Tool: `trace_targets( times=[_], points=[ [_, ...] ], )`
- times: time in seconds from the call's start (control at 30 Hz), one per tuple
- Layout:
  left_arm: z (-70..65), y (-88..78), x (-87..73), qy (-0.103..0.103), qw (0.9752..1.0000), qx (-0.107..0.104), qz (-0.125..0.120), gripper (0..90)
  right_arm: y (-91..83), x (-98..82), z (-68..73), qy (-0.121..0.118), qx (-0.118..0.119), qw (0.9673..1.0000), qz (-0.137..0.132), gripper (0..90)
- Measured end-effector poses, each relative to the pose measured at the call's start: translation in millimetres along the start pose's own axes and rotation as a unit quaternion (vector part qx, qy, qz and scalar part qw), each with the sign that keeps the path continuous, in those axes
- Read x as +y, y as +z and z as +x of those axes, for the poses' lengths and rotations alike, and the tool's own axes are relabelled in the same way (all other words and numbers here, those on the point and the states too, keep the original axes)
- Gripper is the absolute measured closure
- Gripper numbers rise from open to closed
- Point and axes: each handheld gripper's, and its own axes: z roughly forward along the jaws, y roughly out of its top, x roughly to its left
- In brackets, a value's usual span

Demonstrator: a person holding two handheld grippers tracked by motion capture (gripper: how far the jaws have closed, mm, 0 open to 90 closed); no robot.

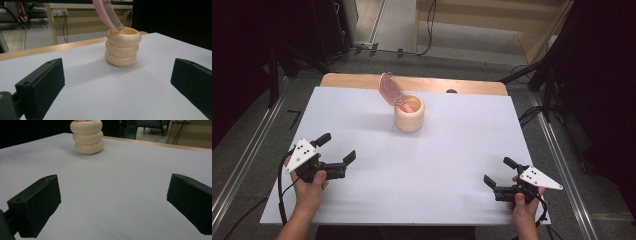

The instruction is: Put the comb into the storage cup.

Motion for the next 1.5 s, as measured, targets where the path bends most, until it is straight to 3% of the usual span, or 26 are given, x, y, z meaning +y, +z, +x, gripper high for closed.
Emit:
trace_targets(
  times=[0.77, 1.5],
  points=[
    [8.8, -37.4, -29.4, -0.004, 0.9996, 0.024, 0.015, 0.0, 0.3, 0.0, 0.3, 0.0, -0.004, 1.0, 0.002, 0.0],
    [25.1, -64.5, -50.1, -0.007, 0.9986, 0.03, 0.044, 0.0, 0.2, -0.1, -0.2, 0.001, -0.001, 1.0, -0.001, 0.0]
  ],
)
